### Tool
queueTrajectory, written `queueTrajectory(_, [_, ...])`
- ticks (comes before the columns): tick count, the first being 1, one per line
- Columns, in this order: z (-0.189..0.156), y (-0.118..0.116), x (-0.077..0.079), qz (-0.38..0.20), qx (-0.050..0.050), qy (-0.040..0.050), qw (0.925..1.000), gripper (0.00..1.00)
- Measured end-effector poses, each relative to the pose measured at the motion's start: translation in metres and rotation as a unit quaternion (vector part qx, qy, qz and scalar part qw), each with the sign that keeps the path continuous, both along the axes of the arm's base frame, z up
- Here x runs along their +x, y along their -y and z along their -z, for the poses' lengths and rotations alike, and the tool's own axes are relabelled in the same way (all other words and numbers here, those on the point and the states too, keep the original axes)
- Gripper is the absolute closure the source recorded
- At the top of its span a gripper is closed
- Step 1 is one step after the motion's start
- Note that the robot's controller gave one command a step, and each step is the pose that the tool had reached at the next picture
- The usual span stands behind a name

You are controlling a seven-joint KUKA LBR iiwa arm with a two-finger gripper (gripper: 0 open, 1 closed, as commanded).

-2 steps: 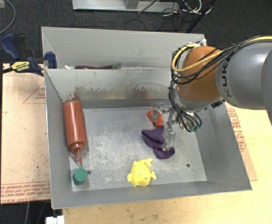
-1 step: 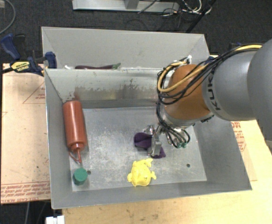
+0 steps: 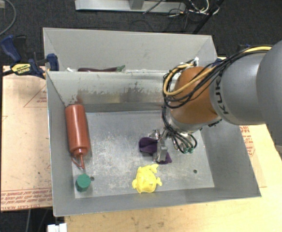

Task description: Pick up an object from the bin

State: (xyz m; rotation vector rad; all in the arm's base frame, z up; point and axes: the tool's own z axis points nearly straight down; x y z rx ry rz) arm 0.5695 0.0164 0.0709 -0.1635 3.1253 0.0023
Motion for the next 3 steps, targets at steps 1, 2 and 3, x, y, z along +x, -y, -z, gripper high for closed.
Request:
queueTrajectory(1, [-0.103, 0.006, -0.007, 0.009, 0.001, 0.0015, 1.0000, 1.00])
queueTrajectory(2, [-0.103, 0.005, -0.007, 0.009, 0.001, 0.0014, 1.0000, 1.00])
queueTrajectory(3, [-0.296, 0.014, 0.015, 0.084, 0.002, 0.0030, 0.9964, 1.00])
